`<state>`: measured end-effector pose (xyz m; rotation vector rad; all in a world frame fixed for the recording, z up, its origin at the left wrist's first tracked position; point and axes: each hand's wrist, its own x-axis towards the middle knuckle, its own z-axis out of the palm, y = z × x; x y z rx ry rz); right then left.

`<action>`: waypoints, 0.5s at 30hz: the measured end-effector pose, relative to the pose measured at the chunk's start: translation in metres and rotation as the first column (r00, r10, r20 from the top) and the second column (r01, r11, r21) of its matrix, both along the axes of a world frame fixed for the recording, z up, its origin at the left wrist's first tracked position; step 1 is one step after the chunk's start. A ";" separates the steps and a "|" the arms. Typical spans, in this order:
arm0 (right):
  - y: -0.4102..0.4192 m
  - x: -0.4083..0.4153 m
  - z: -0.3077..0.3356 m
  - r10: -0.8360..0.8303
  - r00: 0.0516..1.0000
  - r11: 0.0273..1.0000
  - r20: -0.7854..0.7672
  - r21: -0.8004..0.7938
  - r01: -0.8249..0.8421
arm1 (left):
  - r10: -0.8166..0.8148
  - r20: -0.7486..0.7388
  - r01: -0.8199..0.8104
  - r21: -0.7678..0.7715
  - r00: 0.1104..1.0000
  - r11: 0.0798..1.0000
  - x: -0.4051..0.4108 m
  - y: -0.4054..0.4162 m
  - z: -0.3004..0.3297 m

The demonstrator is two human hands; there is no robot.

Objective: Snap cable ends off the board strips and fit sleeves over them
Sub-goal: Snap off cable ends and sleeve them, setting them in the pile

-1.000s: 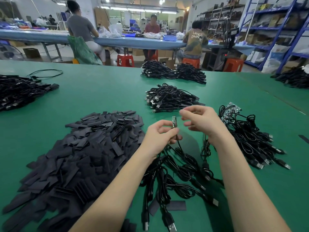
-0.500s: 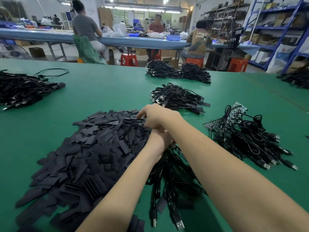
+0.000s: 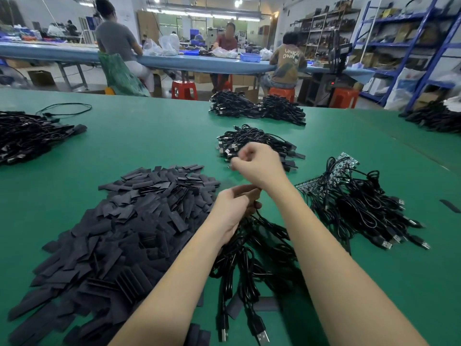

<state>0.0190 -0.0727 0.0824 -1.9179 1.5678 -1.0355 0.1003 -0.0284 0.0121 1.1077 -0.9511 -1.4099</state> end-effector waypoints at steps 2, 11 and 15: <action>0.011 -0.030 -0.009 -0.053 0.946 0.998 0.321 0.033 0.044 | -0.005 -0.006 0.005 -0.015 1.000 1.000 0.000 0.002 0.001; 0.036 -0.072 -0.045 -0.082 0.382 0.940 0.920 0.199 -0.277 | -0.028 -0.043 0.029 0.001 0.999 1.000 0.002 0.007 0.006; 0.035 -0.075 -0.044 -0.021 0.309 0.954 0.951 0.111 -0.279 | -0.057 -0.064 0.057 -0.006 0.996 0.998 0.003 0.007 0.008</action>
